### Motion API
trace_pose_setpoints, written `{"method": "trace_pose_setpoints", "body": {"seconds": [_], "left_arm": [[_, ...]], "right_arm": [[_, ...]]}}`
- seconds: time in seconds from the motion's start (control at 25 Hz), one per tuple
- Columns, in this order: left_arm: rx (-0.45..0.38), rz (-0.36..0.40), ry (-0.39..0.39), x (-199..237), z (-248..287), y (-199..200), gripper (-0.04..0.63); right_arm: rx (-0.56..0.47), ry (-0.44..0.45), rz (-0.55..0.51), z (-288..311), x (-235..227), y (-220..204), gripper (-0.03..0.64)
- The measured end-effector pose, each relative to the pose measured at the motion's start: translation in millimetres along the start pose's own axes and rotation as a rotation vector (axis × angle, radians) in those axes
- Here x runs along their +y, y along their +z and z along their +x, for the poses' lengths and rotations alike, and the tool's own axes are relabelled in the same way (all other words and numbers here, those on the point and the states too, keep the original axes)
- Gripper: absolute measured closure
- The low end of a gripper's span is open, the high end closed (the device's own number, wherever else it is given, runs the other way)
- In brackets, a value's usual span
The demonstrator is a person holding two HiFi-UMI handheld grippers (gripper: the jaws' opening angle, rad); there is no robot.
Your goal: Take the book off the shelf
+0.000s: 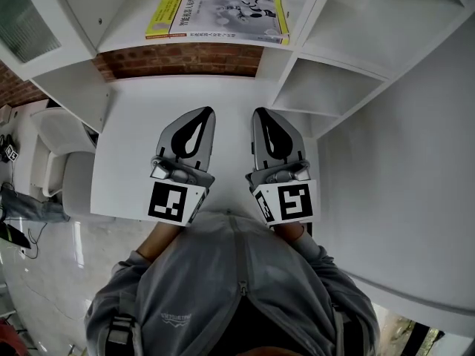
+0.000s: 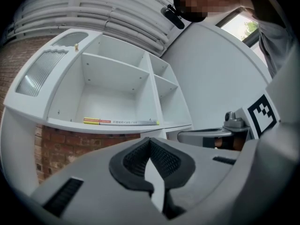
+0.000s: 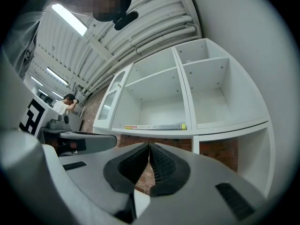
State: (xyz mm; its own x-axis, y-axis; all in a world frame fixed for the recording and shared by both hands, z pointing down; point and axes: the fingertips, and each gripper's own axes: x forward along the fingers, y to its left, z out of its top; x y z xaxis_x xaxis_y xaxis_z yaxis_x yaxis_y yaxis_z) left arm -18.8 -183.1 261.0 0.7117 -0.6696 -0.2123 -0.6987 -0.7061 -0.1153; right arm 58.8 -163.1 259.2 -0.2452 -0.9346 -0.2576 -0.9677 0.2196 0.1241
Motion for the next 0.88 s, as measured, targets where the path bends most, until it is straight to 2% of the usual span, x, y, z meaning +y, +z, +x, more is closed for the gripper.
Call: {"method": "trace_pose_setpoints", "body": {"seconds": [0.2,0.52,0.6,0.72,0.88], "left_arm": [[-0.028,0.011,-0.022,7,10,6,0.588],[-0.063,0.130,-0.036,20,25,22,0.588],[-0.052,0.207,-0.045,23,28,26,0.588],[-0.010,0.365,-0.044,30,32,32,0.588],[-0.018,0.455,-0.014,40,40,45,0.588]], "right_arm": [[-0.007,-0.015,-0.023,11,-4,3,0.589],[-0.042,-0.013,-0.132,34,-13,25,0.588],[-0.051,-0.011,-0.164,39,-15,32,0.588],[-0.059,-0.013,-0.220,48,-16,41,0.588],[-0.061,-0.020,-0.261,60,-15,54,0.588]]}}
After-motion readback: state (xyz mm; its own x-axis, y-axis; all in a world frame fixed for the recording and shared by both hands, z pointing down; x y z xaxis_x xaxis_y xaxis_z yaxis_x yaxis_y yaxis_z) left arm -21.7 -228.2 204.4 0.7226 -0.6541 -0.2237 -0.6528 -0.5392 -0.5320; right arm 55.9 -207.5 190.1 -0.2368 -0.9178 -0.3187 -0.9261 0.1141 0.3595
